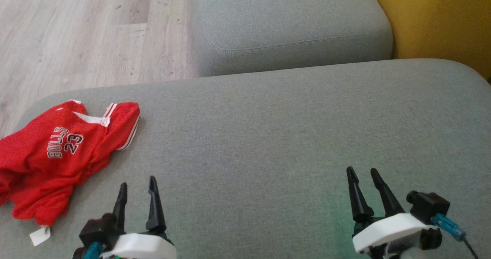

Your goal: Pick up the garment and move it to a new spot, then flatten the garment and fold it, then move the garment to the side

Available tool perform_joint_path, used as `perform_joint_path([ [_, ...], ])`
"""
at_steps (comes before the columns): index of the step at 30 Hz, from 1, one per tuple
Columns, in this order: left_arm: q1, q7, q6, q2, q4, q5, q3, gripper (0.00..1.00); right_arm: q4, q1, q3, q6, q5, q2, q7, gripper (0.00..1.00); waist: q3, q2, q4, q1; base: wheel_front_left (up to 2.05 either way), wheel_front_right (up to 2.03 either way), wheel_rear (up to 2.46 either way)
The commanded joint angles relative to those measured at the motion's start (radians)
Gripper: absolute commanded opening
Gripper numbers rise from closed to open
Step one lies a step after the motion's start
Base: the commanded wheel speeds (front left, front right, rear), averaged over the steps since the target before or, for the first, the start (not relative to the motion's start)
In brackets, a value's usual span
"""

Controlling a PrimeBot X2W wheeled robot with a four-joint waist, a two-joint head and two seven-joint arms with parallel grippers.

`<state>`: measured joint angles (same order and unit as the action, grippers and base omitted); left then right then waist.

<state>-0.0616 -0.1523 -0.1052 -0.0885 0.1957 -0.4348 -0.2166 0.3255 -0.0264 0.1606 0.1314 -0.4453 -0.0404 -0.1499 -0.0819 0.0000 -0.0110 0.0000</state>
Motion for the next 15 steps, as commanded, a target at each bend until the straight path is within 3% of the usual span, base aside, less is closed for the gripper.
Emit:
perform_joint_path([
  [1, 0.033, -0.017, -0.007, -0.014, -0.039, 0.033, 0.014, 1.00, -0.032, 0.035, 0.014, -0.001, 0.034, -0.008, -0.020, 1.00, -0.001, 0.0000, 0.000, 0.0000, 0.00, 0.00, 0.00],
  [15, 0.025, -0.055, -0.028, -0.019, -0.046, 0.179, -0.011, 1.00, -0.028, 0.031, 0.012, -0.001, 0.201, -0.008, -0.058, 1.00, -0.017, 0.0000, -0.004, 0.0000, 0.00, 0.00, 0.00],
])
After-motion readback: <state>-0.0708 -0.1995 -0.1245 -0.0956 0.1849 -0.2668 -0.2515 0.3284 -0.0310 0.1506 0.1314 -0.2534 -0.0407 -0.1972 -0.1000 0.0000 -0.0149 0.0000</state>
